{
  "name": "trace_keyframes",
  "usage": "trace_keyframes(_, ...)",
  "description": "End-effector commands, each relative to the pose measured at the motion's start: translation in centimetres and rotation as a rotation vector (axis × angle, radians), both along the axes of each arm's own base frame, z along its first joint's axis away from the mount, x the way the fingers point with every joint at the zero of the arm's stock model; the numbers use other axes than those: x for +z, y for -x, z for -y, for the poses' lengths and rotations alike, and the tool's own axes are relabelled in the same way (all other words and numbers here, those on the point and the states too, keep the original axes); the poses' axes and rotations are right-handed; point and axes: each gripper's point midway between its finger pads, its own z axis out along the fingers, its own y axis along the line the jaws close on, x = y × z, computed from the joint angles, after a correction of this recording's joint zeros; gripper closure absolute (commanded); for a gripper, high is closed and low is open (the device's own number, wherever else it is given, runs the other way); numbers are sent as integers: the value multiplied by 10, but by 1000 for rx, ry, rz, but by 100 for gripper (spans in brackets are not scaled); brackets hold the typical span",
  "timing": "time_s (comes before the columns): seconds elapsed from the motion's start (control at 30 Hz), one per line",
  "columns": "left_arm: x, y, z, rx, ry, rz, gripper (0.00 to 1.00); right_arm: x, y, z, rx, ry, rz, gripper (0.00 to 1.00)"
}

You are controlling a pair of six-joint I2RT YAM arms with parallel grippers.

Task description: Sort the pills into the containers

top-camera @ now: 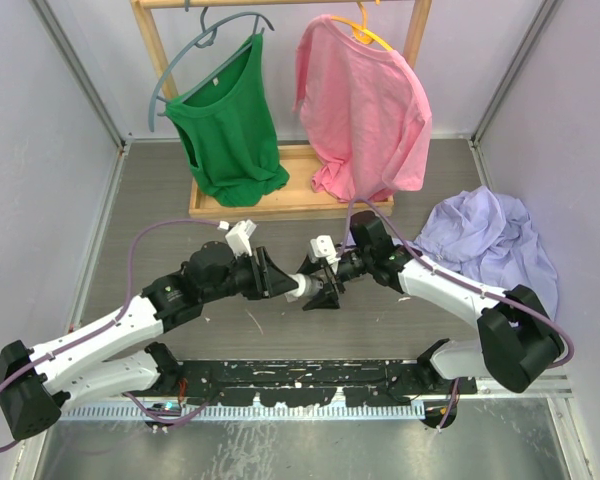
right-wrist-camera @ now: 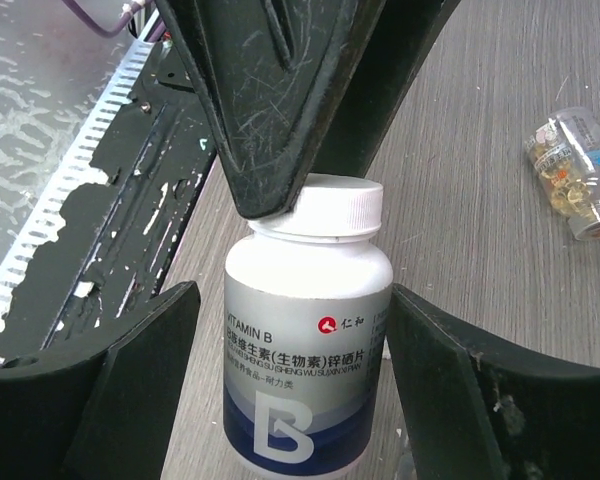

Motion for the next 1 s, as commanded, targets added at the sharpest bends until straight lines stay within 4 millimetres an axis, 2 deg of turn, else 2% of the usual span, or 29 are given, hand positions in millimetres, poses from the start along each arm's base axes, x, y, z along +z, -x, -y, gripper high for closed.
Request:
trace_keyframes(0.0, 39, -4, 14, -20, 113, 68, 100, 13, -6, -7, -1, -31, 38, 22)
trace_keyframes(0.17, 40, -4, 15, -19, 119, 68, 100, 14, -8, -8, -11, -27, 35, 25)
trace_keyframes(0.27, 39, -4, 14, -15, 120, 67, 100, 15, -8, -8, -11, -29, 29, 31)
trace_keyframes(0.37, 39, -4, 13, -10, 121, 70, 100, 17, -7, -9, -8, -31, 19, 43)
trace_keyframes(0.43, 40, -5, 13, -6, 127, 73, 98, 18, -7, -9, -8, -31, 13, 58)
trace_keyframes(0.57, 41, -5, 10, 6, 132, 77, 79, 21, -4, -10, 5, -34, -2, 84)
trace_keyframes(0.67, 45, -4, 7, 13, 147, 89, 54, 25, -3, -10, 18, -32, -22, 98)
trace_keyframes(0.8, 61, 6, 4, -48, 183, 176, 18, 27, 4, -6, 58, -12, -71, 99)
trace_keyframes(0.87, 70, 13, 0, -96, 184, 269, 4, 25, 6, -2, 82, 2, -60, 99)
trace_keyframes(0.9, 73, 15, -4, -113, 171, 325, 0, 24, 6, 0, 96, 9, -51, 99)
trace_keyframes(0.97, 82, 21, -13, -141, 161, 434, 2, 24, 9, 3, 119, 27, -45, 99)
